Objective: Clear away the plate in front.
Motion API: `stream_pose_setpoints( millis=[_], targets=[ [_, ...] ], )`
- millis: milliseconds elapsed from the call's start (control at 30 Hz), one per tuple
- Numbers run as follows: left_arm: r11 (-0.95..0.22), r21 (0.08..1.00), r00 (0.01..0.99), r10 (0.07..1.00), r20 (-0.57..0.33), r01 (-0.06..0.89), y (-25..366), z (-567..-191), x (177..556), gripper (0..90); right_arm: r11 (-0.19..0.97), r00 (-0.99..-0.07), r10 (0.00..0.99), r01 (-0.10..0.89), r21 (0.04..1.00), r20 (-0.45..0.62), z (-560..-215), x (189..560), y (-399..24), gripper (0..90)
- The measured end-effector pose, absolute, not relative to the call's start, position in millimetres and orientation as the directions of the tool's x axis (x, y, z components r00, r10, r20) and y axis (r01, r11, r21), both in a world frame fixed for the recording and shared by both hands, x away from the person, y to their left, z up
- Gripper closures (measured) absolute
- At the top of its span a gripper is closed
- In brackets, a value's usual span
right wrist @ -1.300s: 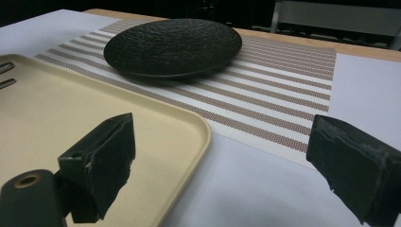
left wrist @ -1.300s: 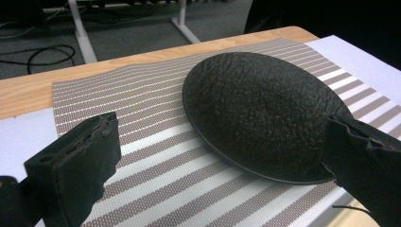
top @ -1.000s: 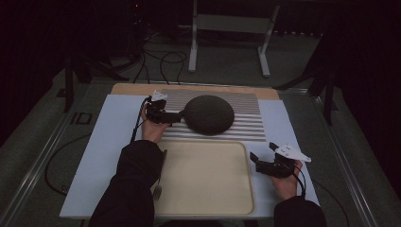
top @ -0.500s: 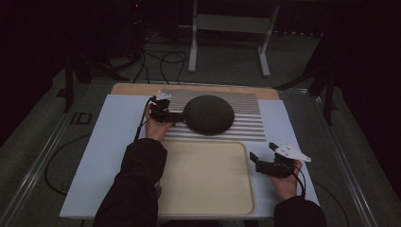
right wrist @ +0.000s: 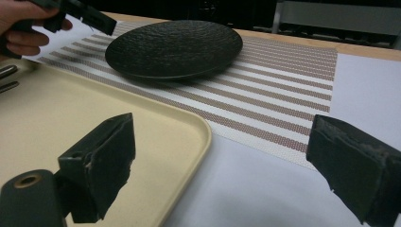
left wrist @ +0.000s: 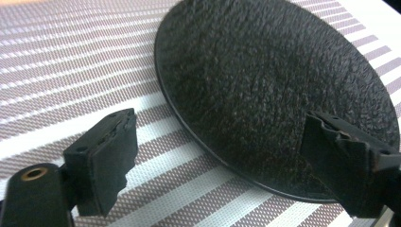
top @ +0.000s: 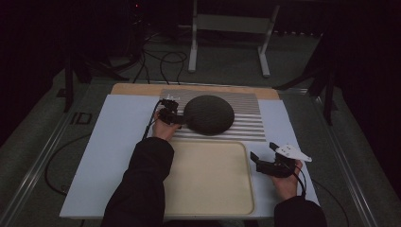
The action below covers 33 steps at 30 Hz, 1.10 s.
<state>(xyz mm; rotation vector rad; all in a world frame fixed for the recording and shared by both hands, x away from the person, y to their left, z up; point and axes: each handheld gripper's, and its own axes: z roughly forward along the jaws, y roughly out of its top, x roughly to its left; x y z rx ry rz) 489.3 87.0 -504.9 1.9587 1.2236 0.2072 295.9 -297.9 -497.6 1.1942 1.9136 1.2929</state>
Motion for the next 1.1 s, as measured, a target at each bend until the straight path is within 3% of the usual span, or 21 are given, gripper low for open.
stream_pose_setpoints(
  millis=[167, 400, 600, 867, 1100],
  targets=[
    [-0.219, 0.666, 0.518, 0.805, -0.289, 0.713, 81.2, -513.1, 490.6, 16.4, 0.149, -0.466, 0.884, 0.371, 0.917, 0.045, -497.4, 295.8, -297.8, 9.1],
    [-0.213, 0.634, 0.498, 0.809, -0.312, 0.743, 79.9, -518.4, 492.6, 29.5, 0.147, -0.465, 0.884, 0.370, 0.918, 0.045, -497.4, 296.0, -298.5, 9.0],
    [-0.210, 0.617, 0.497, 0.799, -0.339, 0.758, 80.5, -518.9, 494.2, 31.6, 0.149, -0.465, 0.884, 0.369, 0.917, 0.044, -497.3, 295.9, -298.3, 9.1],
    [-0.131, 0.586, 0.470, 0.745, -0.474, 0.799, 83.6, -521.0, 496.3, 34.6, 0.149, -0.465, 0.884, 0.371, 0.917, 0.045, -497.6, 296.2, -298.4, 9.1],
    [-0.089, 0.602, 0.477, 0.705, -0.524, 0.794, 88.1, -514.9, 493.8, 39.9, 0.149, -0.463, 0.885, 0.375, 0.915, 0.045, -497.8, 296.4, -298.5, 9.1]
  ],
)
